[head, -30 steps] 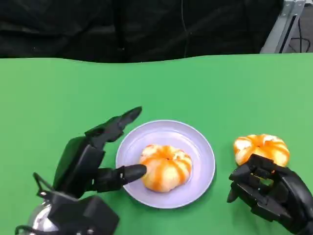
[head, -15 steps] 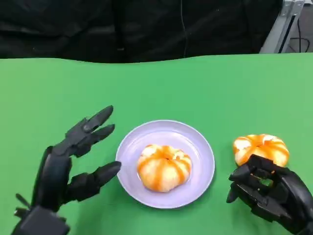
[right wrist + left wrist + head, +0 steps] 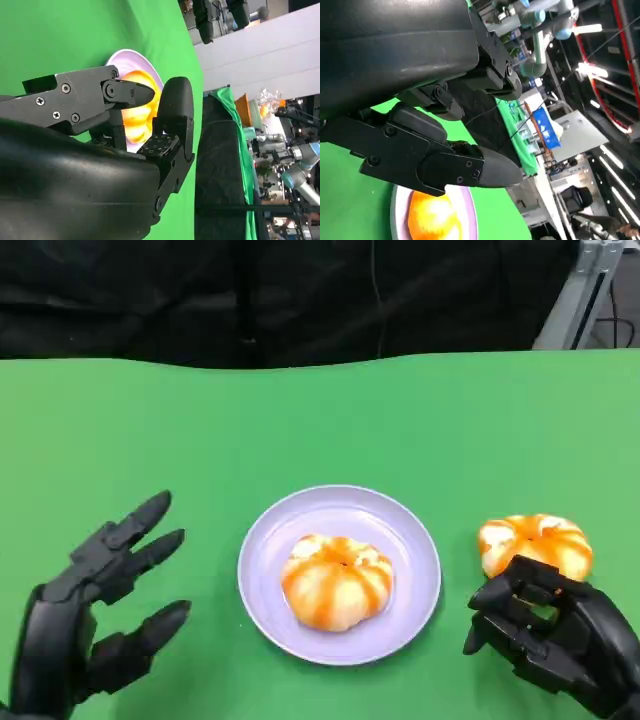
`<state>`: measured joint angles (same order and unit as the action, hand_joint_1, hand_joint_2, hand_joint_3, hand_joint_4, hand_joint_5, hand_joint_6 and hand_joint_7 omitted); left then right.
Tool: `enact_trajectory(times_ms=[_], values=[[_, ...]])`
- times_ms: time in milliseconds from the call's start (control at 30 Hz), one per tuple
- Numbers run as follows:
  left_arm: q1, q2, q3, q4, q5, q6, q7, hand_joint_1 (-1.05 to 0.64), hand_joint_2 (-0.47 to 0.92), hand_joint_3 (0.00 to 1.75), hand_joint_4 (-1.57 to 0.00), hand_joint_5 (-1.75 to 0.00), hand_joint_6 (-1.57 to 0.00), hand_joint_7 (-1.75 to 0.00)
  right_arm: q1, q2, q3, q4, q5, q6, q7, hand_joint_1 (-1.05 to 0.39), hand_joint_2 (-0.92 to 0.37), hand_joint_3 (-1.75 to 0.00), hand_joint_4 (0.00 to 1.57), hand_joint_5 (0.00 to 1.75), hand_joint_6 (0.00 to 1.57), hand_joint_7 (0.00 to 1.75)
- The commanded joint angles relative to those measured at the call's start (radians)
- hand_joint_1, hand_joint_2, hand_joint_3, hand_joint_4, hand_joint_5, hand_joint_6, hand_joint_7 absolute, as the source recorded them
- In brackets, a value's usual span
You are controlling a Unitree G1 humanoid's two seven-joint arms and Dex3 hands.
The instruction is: Grasp the bread from the table and place it into the plate.
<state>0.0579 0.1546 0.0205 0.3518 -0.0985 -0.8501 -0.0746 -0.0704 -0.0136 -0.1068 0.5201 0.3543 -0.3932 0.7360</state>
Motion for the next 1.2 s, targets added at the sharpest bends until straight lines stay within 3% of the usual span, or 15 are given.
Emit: enact_trajectory(times_ms=[33,367,533,767,933,967,1167,1200], values=[[0.021,-0.006,0.023,0.0,-0.074,-0.001,-0.059,-0.74,0.92,0.27,-0.7,-0.01,-0.53,-0.01,-0.006,-0.018,-0.01,0.002,0.011,0.002,0.007,-0.06,-0.92,-0.35,0.56,1.59,0.68,1.06],[0.082,-0.032,0.051,-0.013,-0.201,0.044,-0.184,-0.7,0.92,0.26,-0.7,0.0,-0.54,-0.01,-0.005,-0.022,-0.01,-0.009,0.009,0.006,0.006,-0.06,-0.91,-0.35,0.55,1.6,0.68,1.07],[0.106,-0.049,0.051,-0.059,-0.286,0.144,-0.257,-0.31,0.9,0.04,-0.66,0.0,-0.57,-0.01,-0.003,-0.024,-0.012,-0.012,0.011,0.006,0.008,-0.06,-0.91,-0.36,0.55,1.6,0.68,1.08],[0.113,-0.071,0.062,-0.088,-0.255,0.209,-0.274,-0.08,0.91,0.03,-0.64,0.0,-0.6,-0.01,-0.004,-0.026,-0.013,-0.015,0.011,0.016,0.006,-0.07,-0.89,-0.37,0.55,1.6,0.67,1.08],[0.099,-0.088,0.067,-0.077,-0.193,0.208,-0.254,0.08,0.92,0.12,-0.72,-0.03,-0.69,-0.04,-0.009,-0.026,-0.016,-0.009,0.011,0.016,0.005,-0.07,-0.89,-0.38,0.55,1.6,0.68,1.08],[0.093,-0.09,0.069,-0.067,-0.176,0.193,-0.251,0.12,0.92,0.17,-0.8,-0.06,-0.76,-0.06,-0.01,-0.026,-0.016,-0.008,0.011,0.016,0.005,-0.05,-0.9,-0.38,0.55,1.6,0.67,1.08],[0.077,-0.093,0.079,-0.036,-0.141,0.157,-0.259,0.15,0.92,0.22,-0.88,-0.08,-0.83,-0.06,-0.011,-0.026,-0.017,-0.004,0.01,0.011,0.006,-0.04,-0.9,-0.39,0.55,1.6,0.68,1.08],[0.071,-0.09,0.079,-0.024,-0.134,0.145,-0.264,0.09,0.92,0.28,-1.05,-0.22,-1.05,-0.14,-0.012,-0.025,-0.017,-0.003,0.009,0.008,0.006,-0.04,-0.9,-0.39,0.56,1.6,0.68,1.07]])
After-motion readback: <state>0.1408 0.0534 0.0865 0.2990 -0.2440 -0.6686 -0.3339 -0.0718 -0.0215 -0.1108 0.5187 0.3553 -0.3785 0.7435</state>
